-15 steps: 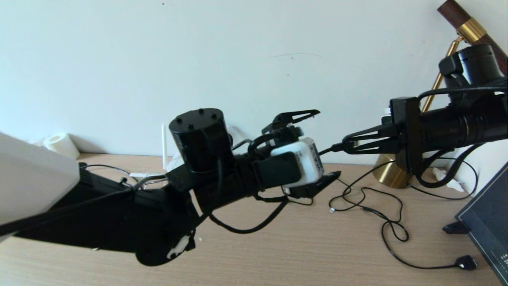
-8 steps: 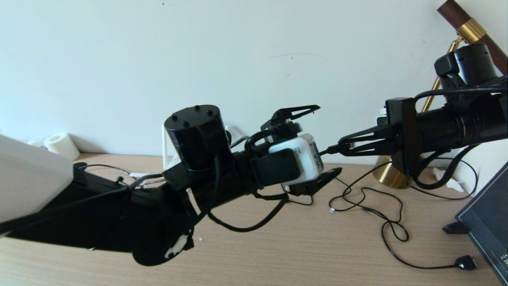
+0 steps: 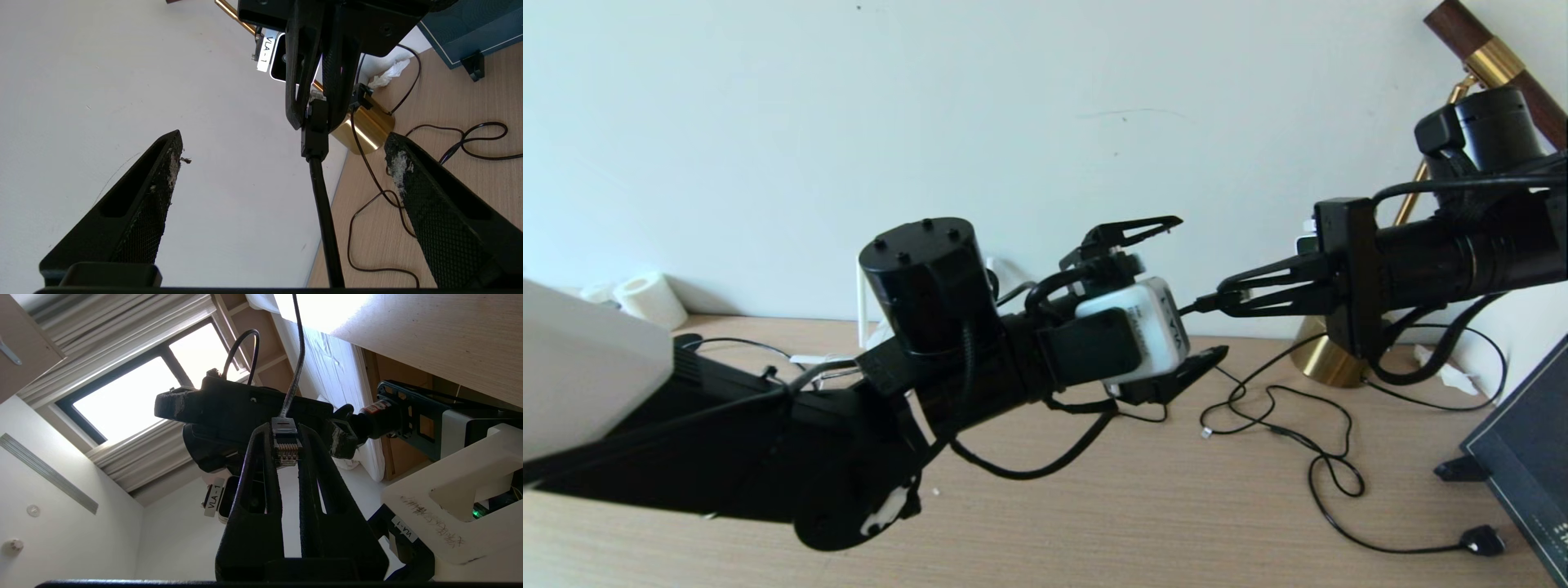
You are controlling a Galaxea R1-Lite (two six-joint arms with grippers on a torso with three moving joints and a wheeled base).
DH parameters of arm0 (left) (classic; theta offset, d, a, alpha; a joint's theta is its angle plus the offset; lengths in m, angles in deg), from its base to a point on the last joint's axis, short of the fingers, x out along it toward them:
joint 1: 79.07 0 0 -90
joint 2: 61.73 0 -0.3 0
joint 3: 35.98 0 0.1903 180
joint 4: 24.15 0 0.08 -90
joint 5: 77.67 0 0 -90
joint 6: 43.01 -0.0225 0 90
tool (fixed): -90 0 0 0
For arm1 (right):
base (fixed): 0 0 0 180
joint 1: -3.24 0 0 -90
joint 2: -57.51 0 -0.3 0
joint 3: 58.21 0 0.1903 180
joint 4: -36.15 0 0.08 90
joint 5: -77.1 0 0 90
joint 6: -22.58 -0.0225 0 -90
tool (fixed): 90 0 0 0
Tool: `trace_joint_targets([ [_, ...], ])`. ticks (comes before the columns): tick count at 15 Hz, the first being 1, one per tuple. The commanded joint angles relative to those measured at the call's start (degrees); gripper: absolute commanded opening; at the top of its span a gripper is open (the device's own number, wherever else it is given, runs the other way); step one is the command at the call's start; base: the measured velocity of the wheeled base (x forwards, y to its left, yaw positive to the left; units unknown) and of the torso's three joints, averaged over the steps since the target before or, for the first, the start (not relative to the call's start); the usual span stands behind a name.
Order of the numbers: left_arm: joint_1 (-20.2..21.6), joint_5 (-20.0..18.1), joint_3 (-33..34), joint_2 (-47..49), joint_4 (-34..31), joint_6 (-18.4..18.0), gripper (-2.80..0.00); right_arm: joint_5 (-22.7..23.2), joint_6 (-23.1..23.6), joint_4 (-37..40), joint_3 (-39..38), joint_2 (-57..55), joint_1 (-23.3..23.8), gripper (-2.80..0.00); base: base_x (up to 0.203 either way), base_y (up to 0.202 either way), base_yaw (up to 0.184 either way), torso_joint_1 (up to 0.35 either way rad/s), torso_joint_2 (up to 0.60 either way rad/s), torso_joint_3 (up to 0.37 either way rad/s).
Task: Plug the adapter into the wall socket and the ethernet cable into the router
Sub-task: Hand it to the other hand
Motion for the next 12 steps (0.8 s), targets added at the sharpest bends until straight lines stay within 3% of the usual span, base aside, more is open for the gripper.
trace_joint_targets([
  [1,-0.1,0.0,0.2,0.2,0.3,-0.3,0.00,0.4,-0.4,0.1,0.2,-0.4,0.0,-2.80,0.000,0.000,0.000,0.000,0.00,0.000],
  [11,-1.0,0.1,0.9,0.5,0.3,0.0,0.00,0.4,-0.4,0.1,0.2,-0.6,-1.2,-2.80,0.000,0.000,0.000,0.000,0.00,0.000],
  [12,-1.0,0.1,0.9,0.5,0.3,0.1,-2.80,0.4,-0.4,0.1,0.2,-0.6,-1.1,-2.80,0.000,0.000,0.000,0.000,0.00,0.000],
])
